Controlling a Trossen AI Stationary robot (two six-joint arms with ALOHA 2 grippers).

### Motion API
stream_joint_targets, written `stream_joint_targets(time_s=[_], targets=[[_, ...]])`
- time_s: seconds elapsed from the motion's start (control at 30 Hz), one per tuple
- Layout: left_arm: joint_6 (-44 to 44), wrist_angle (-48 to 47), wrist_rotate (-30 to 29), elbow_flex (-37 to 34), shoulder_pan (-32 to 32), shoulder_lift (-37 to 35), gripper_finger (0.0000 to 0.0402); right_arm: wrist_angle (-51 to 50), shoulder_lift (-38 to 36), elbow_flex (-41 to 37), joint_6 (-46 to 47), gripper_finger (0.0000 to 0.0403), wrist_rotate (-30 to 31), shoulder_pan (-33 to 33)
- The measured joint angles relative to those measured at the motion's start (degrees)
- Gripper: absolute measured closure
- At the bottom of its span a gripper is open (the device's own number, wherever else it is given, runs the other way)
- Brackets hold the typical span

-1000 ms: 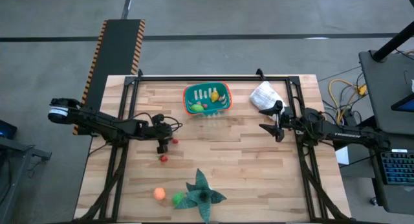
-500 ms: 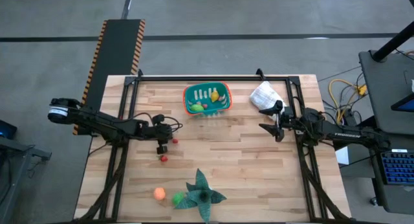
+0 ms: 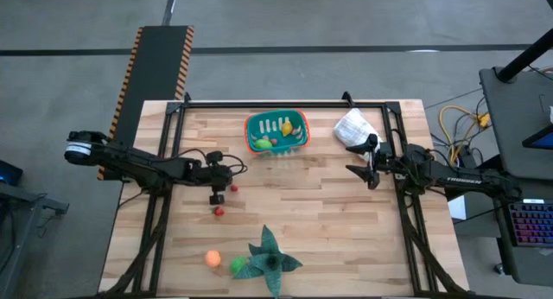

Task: Pick and placing Produce into tupperware
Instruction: Put the black cherry toy into the bin

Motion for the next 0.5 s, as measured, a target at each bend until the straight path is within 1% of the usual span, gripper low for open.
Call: stream_joint_targets(time_s=[0.33,0.5], targets=[[4.6,0.1,-0.4,4.3,0.0,-0.5,0.0312,0.0,0.0,0.0,-0.1,0.0076,0.0,0.0],[6.4,-0.8,-1.3,6.2,0.0,-2.2,0.0312,0.0,0.0,0.0,-1.0,0.0076,0.0,0.0]])
